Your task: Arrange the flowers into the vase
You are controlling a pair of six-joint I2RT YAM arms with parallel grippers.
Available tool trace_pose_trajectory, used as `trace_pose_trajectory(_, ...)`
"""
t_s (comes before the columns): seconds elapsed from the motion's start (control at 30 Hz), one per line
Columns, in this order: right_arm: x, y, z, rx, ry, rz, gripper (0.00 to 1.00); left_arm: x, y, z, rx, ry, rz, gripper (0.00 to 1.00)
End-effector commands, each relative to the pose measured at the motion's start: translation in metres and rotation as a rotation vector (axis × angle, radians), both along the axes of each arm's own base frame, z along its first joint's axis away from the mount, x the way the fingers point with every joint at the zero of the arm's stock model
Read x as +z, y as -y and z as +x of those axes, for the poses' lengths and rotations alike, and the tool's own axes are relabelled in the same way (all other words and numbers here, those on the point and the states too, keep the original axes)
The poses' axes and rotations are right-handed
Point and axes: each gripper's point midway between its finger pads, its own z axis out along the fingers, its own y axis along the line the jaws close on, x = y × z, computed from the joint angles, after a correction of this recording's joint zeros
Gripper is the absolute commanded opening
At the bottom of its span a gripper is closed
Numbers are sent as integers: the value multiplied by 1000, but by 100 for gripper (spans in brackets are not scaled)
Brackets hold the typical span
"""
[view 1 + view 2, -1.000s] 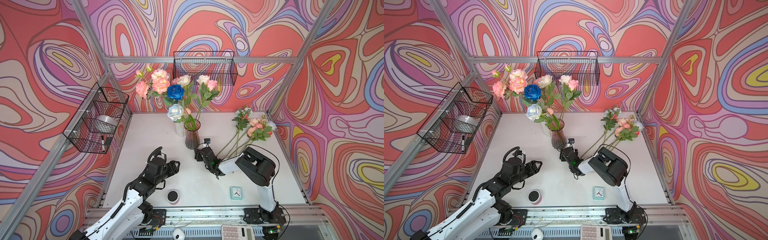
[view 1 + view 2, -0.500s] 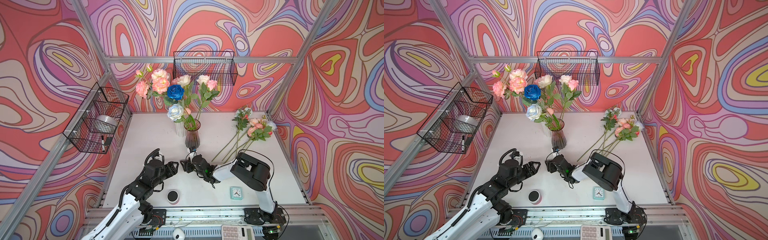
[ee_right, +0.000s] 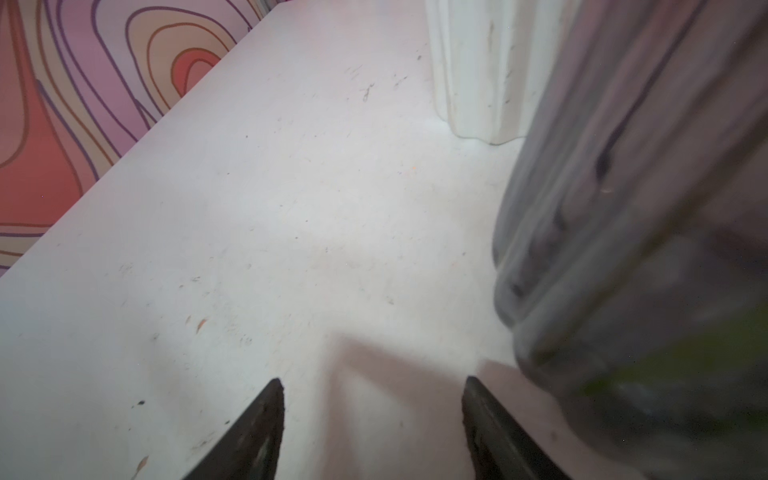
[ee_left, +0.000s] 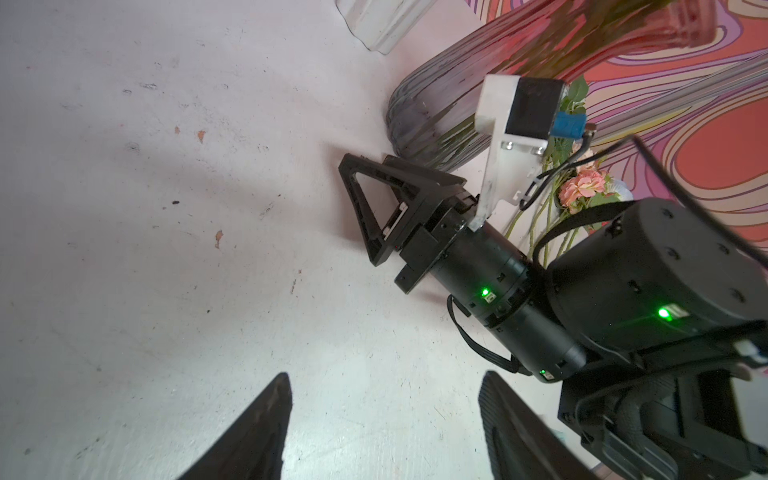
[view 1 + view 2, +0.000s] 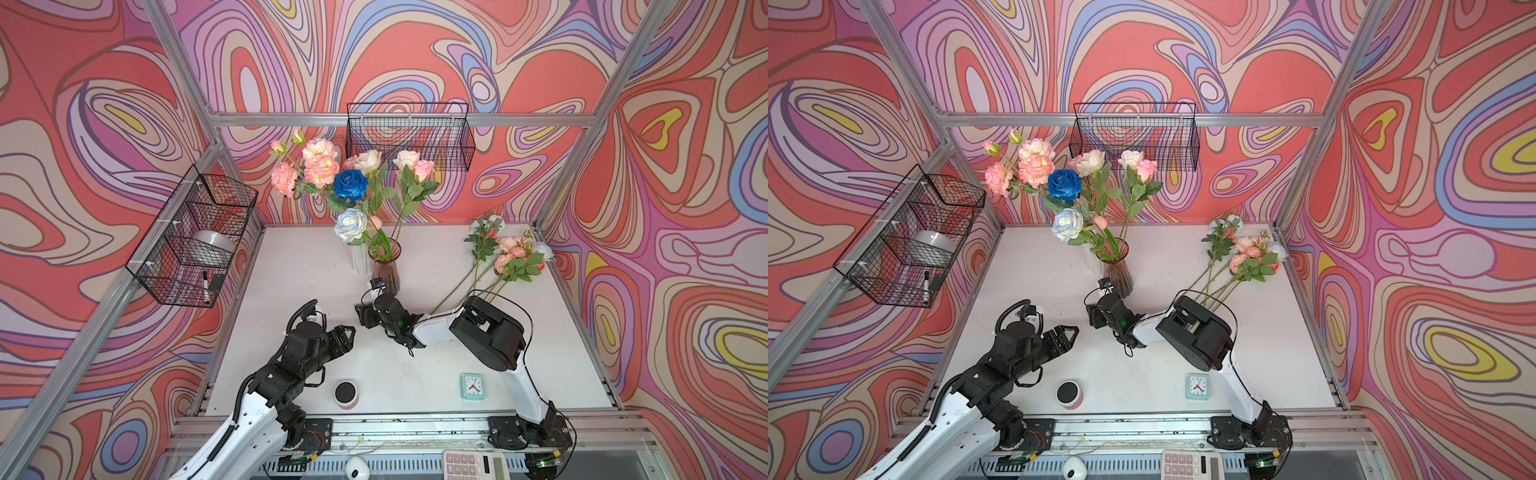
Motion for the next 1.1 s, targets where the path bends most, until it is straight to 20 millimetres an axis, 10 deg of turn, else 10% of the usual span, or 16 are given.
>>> trace_pose_trajectory(0.0,-20,17,16,-76,-16,-65,70,3,-4,0,15,-6,17,74)
trace_pose_trajectory(0.73,-25,94,78,-331,-50,-114,71,1,-3,3,13,-11,20,74)
trace_pose_trajectory(1.07,-3,70,62,-170,-47,-20,74,7,-3,17,35,3,4,74)
